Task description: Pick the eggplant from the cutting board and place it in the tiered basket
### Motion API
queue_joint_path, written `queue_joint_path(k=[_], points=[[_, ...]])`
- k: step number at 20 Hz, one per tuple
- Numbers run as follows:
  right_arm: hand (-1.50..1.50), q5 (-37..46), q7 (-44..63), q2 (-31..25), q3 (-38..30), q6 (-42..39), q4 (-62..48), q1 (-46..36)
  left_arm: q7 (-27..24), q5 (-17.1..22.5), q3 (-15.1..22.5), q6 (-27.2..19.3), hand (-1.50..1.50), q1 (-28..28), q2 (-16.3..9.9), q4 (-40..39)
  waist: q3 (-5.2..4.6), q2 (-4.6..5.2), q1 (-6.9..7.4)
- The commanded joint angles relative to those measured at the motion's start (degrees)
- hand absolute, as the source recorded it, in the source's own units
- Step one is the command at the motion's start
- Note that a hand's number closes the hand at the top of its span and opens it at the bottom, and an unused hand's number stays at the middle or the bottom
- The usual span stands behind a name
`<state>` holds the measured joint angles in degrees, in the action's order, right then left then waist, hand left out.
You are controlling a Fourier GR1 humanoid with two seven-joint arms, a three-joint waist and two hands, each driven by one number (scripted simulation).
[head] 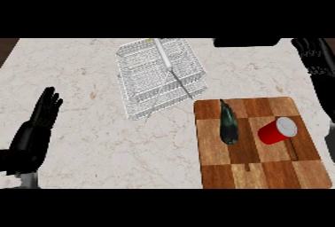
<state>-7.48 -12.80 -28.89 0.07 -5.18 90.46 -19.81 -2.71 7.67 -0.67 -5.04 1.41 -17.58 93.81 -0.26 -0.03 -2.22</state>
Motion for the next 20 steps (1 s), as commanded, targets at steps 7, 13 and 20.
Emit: queue_joint_path(k=[7,13,20], points=[[1.50,15.15,10.48,2.58,-8.70,25.07,-2.08,13.19,9.94,2.83,4.18,2.51,0.00,-3.12,3.45,-4.61,-0.22,0.67,-5.58],[-1.50,27.98,6.41,20.27,1.96,43.26,5.48,24.01,14.01,4.33,6.66,5.49,0.00,-6.97,4.63,-7.00,0.16,-0.04,0.80],[-1.50,51.01,30.59,14.35,12.39,35.39,11.08,27.42,16.37,3.47,6.72,3.35,0.00,-11.79,6.51,-8.90,-0.25,0.12,0.81]])
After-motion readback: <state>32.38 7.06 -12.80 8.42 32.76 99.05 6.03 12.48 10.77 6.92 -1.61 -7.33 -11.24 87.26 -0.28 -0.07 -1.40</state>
